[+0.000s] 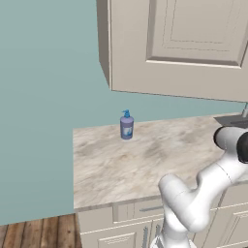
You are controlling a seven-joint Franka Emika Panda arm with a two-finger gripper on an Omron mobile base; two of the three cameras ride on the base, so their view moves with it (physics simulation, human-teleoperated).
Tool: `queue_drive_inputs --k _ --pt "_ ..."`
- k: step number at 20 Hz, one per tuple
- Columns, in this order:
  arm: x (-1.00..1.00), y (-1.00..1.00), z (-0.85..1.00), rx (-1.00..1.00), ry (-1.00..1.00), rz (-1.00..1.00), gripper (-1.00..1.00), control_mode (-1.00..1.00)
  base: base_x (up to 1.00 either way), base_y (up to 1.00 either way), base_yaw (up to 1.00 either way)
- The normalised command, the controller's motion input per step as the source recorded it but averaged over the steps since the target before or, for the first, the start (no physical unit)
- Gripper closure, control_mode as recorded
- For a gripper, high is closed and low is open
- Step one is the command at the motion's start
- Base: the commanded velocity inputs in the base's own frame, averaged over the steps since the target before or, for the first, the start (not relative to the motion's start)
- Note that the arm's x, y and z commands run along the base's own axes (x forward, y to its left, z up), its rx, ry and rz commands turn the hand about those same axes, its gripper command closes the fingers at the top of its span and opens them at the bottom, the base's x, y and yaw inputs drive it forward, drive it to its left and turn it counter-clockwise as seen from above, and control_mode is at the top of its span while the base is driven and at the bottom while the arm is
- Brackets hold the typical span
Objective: Pick the sponge and dish brush from the cabinet and place them on the counter.
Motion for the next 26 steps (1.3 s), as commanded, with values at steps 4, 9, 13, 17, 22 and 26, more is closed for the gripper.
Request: queue_drive_inputs --k 4,9,13,17,22,26 --pt "-0.67 0.41 0.0 0.0 0.0 0.0 -1.0 -1.0 0.0 0.0 0.0" --pt "-0.85 0.43 0.0 0.0 0.0 0.02 -1.0 -1.0 0.0 0.0 0.0" --pt "-0.75 0.52 0.0 0.0 0.0 0.03 -1.0 -1.0 0.0 0.0 0.0" --pt "-0.71 0.58 0.0 0.0 0.0 0.05 -1.0 -1.0 0.0 0.0 0.0" --pt "-0.6 0.57 0.0 0.0 0.0 0.05 -1.0 -1.0 0.0 0.0 0.0" --pt "-0.39 0.55 0.0 0.0 0.0 0.03 -1.0 -1.0 0.0 0.0 0.0"
